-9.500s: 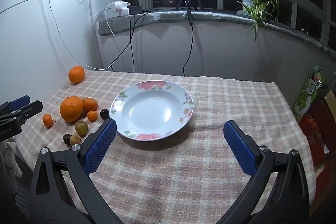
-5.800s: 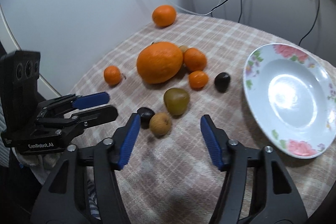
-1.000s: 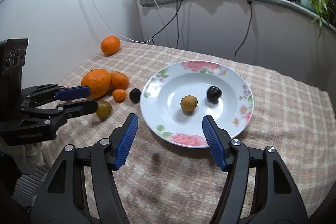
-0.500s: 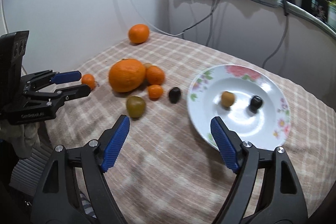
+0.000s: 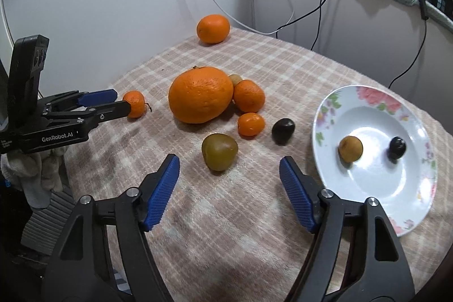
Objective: Organize fruits
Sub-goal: 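Move the left gripper toward a small mandarin while the right gripper approaches the olive-green kiwi, then close the left gripper on the mandarin while the right gripper closes on the kiwi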
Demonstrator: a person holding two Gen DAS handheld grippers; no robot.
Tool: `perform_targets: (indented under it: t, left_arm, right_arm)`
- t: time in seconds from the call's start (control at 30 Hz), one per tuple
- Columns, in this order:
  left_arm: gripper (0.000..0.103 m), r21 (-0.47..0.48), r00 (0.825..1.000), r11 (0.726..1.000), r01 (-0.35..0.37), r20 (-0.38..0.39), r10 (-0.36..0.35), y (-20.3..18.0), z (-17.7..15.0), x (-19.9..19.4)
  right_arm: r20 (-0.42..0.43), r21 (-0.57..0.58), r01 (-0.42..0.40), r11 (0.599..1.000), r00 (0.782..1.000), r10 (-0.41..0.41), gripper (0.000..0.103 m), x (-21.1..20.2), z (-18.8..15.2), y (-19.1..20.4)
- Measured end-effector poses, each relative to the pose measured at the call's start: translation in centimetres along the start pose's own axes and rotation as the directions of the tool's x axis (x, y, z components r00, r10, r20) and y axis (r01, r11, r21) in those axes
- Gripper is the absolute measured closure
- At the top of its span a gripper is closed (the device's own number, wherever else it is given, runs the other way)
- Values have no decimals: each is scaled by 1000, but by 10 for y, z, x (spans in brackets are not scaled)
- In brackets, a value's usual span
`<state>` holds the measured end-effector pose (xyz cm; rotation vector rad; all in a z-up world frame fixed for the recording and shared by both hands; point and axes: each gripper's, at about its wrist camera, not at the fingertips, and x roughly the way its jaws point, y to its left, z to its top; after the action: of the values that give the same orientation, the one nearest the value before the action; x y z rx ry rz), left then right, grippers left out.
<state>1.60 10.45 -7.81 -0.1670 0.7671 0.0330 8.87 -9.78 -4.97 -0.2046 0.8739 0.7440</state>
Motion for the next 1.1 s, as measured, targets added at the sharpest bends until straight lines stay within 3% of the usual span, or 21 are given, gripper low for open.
perform_targets:
  t: [0.33,0.67,0.73,1.1]
  left_arm:
    - [58,-40,999,999,30,-36,-31,8,-2,11]
    - [67,-90,997,994,68,-38,-72,15,-1,17]
    - [68,-85,997,994,65,-36,-68,14,-1,17]
    - [68,-86,997,993,76,-12,-78,10,1,7]
  right_arm:
    - [-40,18,-40,999,998,41,48,20,5,3]
    - [-65,22,-43,999,997,44,59,33,8,4]
    - [-70,23,-50,999,996,51,68,34,8,5]
    - [-53,36,-56,998,997,58,73,31,7,5]
